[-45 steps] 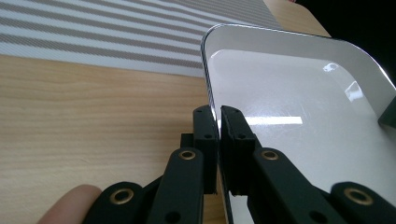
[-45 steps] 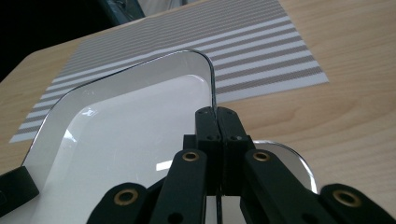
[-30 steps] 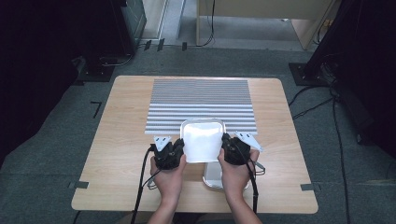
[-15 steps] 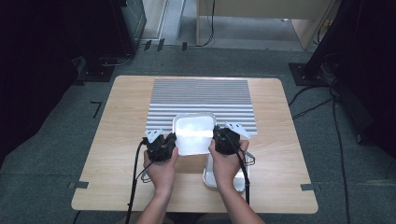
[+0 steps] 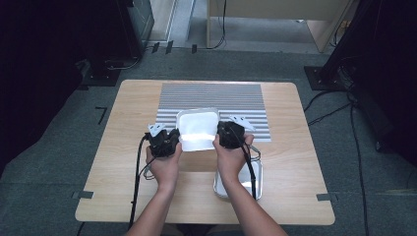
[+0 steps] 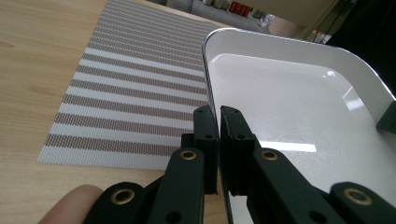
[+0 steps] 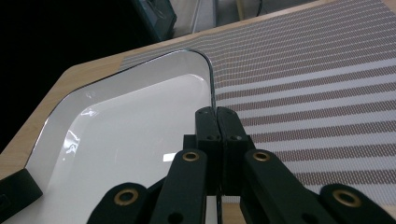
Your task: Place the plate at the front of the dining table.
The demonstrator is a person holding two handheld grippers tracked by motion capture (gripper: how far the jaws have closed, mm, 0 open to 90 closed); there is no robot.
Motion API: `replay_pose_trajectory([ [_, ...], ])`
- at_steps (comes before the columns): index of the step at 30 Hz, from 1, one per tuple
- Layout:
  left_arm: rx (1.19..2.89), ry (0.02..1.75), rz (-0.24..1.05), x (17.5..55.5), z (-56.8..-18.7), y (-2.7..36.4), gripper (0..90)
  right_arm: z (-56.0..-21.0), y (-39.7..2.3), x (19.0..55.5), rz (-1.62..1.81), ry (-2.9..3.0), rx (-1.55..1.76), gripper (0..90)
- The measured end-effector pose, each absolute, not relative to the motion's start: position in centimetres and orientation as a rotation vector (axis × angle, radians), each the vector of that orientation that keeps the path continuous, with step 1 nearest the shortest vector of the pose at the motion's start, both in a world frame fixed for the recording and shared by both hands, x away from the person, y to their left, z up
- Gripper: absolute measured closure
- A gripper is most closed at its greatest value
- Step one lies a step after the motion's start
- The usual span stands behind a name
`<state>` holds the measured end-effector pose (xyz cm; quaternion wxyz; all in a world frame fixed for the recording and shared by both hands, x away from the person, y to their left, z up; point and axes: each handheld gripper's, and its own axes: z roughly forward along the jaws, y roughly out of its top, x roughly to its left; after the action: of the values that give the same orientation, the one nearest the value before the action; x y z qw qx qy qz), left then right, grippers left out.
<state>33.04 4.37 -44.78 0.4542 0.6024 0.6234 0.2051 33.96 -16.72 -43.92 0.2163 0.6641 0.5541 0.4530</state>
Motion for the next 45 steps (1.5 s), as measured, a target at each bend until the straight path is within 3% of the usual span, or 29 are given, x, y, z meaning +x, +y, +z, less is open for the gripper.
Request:
replay_pose_trajectory([
  [26, 1.52, 1.59, 0.525, 40.4, -46.6, 4.9, 86.9, -46.1, -15.8, 41.4, 1.234, 1.569, 1.879, 90.0],
  [45, 1.537, 1.626, 0.457, 45.6, -49.0, 3.3, 87.0, -48.2, -16.8, 45.9, 1.149, 1.557, 1.903, 90.0],
])
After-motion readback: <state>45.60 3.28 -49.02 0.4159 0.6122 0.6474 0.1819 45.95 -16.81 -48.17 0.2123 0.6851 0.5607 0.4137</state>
